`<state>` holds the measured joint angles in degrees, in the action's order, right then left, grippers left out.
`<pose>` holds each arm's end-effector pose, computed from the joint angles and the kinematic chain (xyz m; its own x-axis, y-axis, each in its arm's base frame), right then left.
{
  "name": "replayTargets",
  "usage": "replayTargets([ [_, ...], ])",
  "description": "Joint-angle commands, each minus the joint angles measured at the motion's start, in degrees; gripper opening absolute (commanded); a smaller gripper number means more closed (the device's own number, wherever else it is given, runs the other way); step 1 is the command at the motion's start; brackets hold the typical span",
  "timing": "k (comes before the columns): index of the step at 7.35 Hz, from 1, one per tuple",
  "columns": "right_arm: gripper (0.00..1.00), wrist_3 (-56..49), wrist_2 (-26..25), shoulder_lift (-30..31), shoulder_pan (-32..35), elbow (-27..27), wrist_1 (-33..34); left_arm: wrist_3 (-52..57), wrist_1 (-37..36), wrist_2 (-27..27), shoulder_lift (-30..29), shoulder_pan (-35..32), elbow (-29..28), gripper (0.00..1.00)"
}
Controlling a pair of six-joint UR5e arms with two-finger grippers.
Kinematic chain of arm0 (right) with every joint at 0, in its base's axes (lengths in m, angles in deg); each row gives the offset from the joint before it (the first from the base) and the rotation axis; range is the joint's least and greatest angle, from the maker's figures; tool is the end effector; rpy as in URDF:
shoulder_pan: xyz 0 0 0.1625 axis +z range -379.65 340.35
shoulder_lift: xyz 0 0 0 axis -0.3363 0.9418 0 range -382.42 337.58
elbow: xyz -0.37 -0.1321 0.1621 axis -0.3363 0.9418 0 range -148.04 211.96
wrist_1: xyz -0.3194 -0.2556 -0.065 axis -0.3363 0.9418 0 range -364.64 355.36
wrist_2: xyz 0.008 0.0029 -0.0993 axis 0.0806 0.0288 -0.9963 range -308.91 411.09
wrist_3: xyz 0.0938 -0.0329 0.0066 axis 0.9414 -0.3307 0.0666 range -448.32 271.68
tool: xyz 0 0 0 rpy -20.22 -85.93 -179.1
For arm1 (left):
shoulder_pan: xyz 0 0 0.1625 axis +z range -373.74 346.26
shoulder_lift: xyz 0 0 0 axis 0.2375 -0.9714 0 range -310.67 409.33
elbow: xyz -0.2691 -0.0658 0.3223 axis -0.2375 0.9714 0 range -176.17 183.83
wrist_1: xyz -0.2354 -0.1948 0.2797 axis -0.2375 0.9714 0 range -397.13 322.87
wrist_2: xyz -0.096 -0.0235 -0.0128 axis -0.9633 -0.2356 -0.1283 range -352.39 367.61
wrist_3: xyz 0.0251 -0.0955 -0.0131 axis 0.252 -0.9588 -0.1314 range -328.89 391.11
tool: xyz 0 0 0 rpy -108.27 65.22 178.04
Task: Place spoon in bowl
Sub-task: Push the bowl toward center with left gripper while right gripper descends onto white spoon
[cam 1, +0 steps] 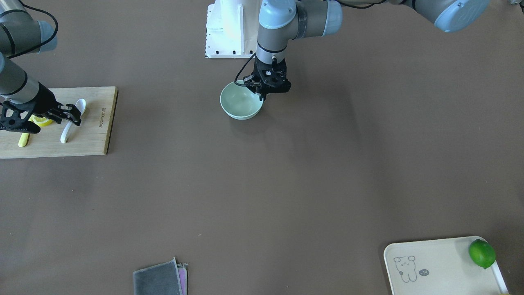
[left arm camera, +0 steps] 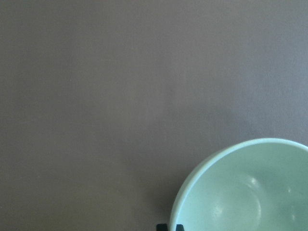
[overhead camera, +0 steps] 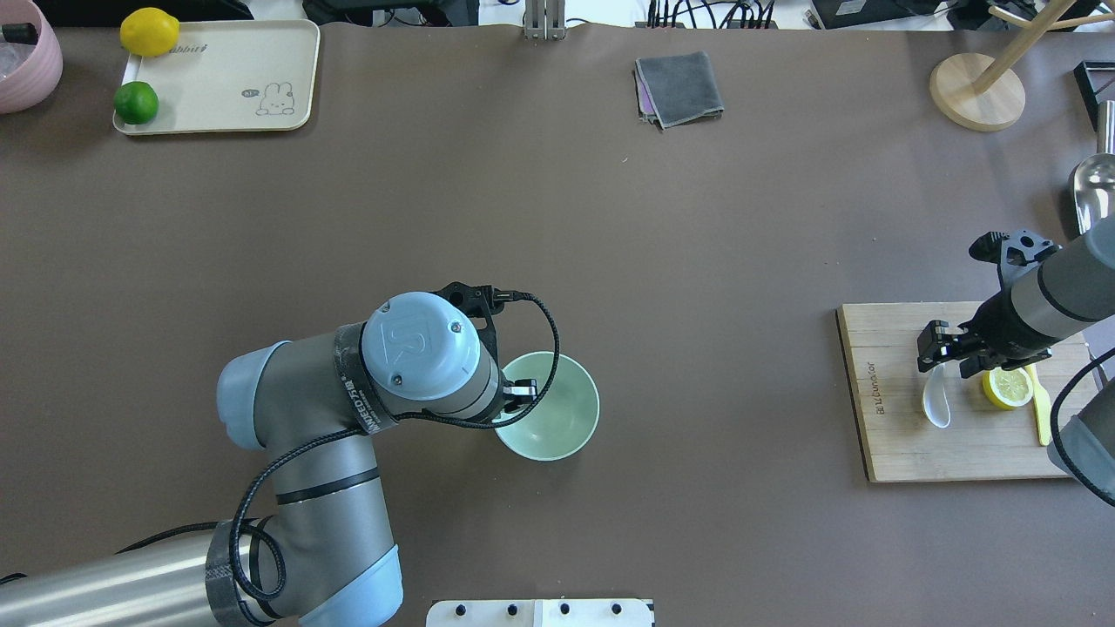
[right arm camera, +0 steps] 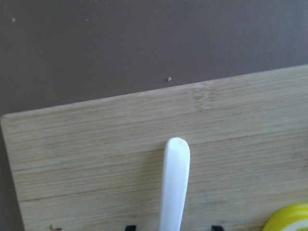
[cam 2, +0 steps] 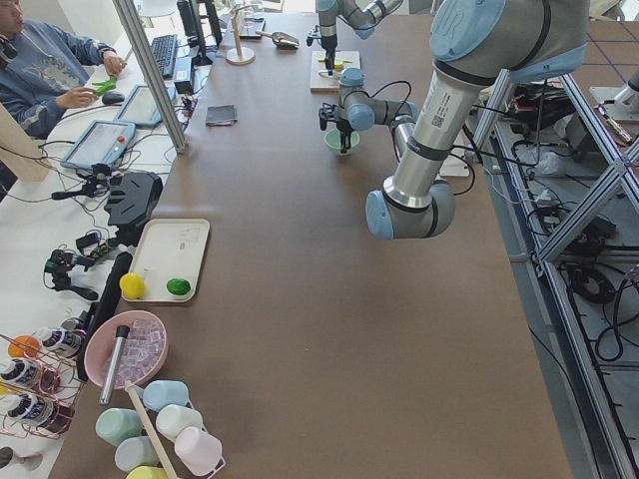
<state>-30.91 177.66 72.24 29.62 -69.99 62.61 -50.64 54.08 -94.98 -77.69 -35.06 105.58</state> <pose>-0.2577 -0.4126 0.5557 0.6989 0.1486 0.6996 -0.0445 0.9853 -0.1649 0.5676 -0.3414 0.1931 0.6214 -0.0923 -0.7780 0.1113 0.9934 -0.0289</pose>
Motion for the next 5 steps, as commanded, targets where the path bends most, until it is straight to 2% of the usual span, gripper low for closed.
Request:
replayTargets([
  [1, 0.47, 0.07, 0.08, 0.00, -0.05, 0.09, -0.01, 0.54, -0.85, -0.24, 0.71, -1.96, 4.84, 0.99],
  [3, 0.18, -0.02, 0.08, 0.00, -0.05, 0.09, -0.01, 0.72, -0.77, -2.60, 2.20, -3.99, 5.56, 0.99],
  [4, 0.06, 0.07, 0.17, 0.00, -0.05, 0.09, -0.01, 2.63, -0.77, -2.70, 4.21, -4.87, 7.48, 0.98],
  [5, 0.00, 0.07, 0.17, 0.00, -0.05, -0.18, -0.01, 7.26, -0.86, -2.96, 7.97, -7.49, 11.33, 0.99],
])
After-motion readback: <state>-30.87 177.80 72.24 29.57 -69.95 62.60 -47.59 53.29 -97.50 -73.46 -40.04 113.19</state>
